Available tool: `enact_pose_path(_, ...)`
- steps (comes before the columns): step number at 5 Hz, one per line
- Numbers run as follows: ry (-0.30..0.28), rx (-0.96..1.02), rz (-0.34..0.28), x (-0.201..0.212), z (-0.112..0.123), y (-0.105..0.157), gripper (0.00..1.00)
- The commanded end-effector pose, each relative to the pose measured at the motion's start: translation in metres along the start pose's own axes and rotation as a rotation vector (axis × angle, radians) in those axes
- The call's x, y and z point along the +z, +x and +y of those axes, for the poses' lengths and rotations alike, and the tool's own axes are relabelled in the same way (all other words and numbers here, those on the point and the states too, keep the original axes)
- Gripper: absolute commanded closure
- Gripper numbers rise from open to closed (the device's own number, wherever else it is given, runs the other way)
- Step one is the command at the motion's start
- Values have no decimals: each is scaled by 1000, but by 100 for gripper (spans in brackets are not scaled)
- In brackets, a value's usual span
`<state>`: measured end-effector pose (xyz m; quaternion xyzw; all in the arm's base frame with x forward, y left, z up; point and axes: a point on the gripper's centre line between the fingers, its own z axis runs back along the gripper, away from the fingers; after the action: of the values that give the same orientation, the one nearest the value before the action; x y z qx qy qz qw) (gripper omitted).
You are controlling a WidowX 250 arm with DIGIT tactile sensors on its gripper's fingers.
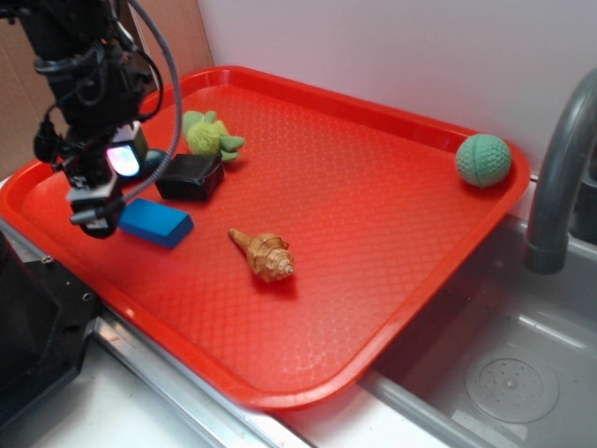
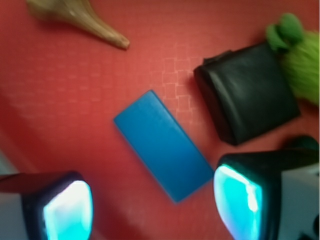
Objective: Grab the blue block.
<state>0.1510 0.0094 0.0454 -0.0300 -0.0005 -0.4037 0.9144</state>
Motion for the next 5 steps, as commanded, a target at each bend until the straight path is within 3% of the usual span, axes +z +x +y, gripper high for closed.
enact_pose_path(1, 59, -165, 32, -15, 4, 23, 0)
enact_pose_path(2, 54, -213, 54, -18, 6, 19, 0)
enact_pose_path(3, 48, -229, 20, -12, 7, 17, 0)
enact_pose_path(5, 127, -231, -40, 32, -18, 3, 0)
